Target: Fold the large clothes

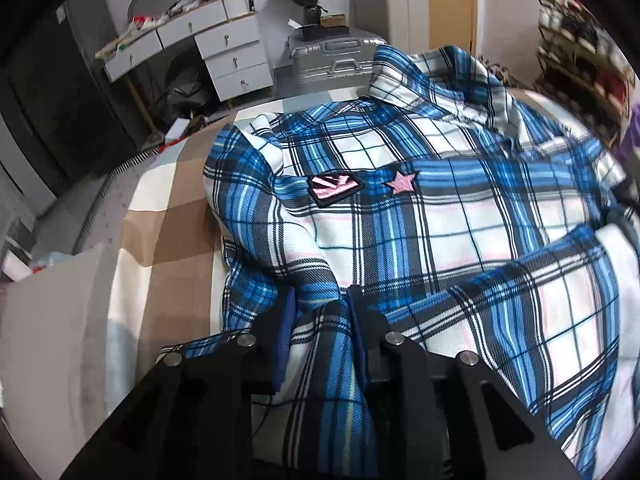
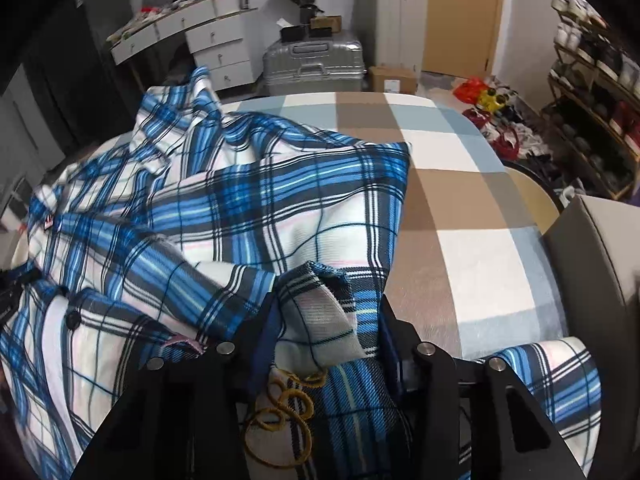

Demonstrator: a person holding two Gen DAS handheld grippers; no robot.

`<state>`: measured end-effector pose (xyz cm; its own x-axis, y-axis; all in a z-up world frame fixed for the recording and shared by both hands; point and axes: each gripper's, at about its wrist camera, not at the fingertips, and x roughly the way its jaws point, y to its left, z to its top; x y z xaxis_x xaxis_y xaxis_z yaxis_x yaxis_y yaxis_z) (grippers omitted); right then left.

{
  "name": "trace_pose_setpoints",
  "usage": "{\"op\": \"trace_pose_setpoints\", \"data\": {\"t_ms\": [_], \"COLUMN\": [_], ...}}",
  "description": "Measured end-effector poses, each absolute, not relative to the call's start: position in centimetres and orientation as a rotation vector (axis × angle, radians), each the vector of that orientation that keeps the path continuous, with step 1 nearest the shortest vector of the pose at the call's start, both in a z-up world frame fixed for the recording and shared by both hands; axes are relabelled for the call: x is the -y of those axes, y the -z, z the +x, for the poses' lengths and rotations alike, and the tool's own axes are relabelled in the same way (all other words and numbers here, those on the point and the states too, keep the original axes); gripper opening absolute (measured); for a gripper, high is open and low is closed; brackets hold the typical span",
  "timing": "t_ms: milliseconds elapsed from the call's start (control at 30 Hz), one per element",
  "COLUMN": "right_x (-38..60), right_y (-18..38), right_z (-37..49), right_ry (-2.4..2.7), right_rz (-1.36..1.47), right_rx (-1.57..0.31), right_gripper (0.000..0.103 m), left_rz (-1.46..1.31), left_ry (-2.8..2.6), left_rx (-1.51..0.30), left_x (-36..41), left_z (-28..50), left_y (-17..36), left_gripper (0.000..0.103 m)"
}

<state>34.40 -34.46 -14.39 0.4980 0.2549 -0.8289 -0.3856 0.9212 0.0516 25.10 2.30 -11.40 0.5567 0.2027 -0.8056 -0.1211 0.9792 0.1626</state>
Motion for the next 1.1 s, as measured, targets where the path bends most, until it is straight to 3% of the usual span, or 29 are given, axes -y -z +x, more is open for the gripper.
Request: {"op": "trace_pose_setpoints", "data": {"t_ms": [600, 667, 700, 767, 867, 1100], "right_x": [40.3, 41.5, 42.2, 44.3, 46.7, 51.8], "right_y": [12.5, 10.7, 9.9, 8.3, 7.6, 8.9], "right_z": [19.2, 17.7, 16.8, 14.7, 12.5, 10.4], "right_ry": [-0.480, -0.462, -0.459, -0.452, -0.384, -0.235], "right_rz": [-0.224, -0.239, -0.233, -0.197, -0.175, 0.017], "right_rx": [-0.972, -0.915, -0.879, -0.814, -0.787, -0.821], "right_gripper": [0.047, 0.056, 0.066, 0.074, 0.075, 0.075], "left_rz": [0.014, -0.021, -0.041, -0.078, -0.095, -0.185], "left_ry": [-0.113, -0.106, -0.110, -0.133, -0.150, -0.156], "left_rx": [-0.895, -0.850, -0.821, -0.744, -0.709, -0.836], "left_x": [-0.9, -1.6, -2.1, -3.1, -3.7, -6.0], "left_z": [11.0, 10.1, 9.3, 7.4, 5.2, 5.4], "left_y": [8.7, 7.1, 6.4, 4.8, 4.3, 7.8], "left_gripper": [0.024, 0.032, 0.038, 0.061, 0.064, 0.063]}}
